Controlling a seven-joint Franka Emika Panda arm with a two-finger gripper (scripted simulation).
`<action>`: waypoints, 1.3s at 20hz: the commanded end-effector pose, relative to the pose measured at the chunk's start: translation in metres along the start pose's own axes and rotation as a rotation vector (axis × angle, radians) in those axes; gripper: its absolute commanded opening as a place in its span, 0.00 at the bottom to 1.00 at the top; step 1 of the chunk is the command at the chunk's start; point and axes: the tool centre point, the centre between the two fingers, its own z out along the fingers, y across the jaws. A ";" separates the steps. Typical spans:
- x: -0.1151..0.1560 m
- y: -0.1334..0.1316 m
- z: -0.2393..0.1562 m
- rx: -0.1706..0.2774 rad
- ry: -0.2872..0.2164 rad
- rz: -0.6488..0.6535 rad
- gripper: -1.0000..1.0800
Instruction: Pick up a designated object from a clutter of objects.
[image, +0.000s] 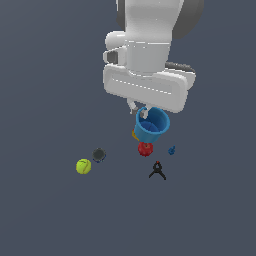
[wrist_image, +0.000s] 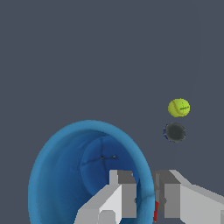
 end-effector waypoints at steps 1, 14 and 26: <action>0.004 -0.019 -0.013 0.002 0.002 0.001 0.00; 0.020 -0.088 -0.055 0.005 0.000 -0.001 0.00; 0.025 -0.105 -0.065 0.005 0.000 -0.001 0.00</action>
